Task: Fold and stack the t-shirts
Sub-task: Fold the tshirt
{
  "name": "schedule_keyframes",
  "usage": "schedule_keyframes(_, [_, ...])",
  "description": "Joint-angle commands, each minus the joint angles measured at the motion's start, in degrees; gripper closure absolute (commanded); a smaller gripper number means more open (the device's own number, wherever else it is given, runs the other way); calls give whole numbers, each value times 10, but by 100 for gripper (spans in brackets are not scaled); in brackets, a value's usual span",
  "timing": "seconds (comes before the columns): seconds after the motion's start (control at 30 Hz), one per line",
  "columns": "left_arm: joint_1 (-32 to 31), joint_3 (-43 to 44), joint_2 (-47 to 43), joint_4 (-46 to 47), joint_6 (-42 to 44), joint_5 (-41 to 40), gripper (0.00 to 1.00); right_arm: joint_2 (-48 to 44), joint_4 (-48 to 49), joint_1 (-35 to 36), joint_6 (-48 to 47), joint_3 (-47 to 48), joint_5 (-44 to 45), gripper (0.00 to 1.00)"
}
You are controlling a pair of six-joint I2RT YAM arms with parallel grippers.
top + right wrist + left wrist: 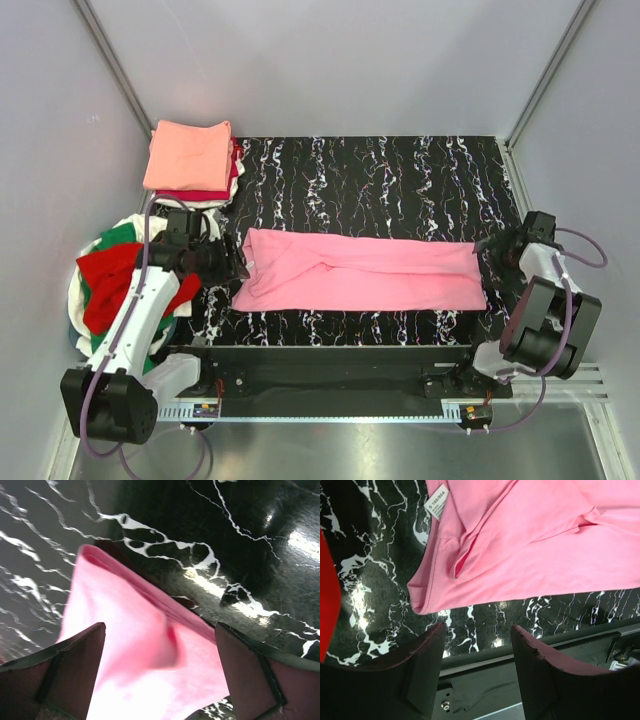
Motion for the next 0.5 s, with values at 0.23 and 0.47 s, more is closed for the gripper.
schedule_keyframes(0.23, [0,87,96,97,-20,-31,45,-119,5,109,16,77,28,8])
schedule_keyframes(0.47, [-18,125,276,228,-76,-2,58,-79,79,324,26,112,-49,22])
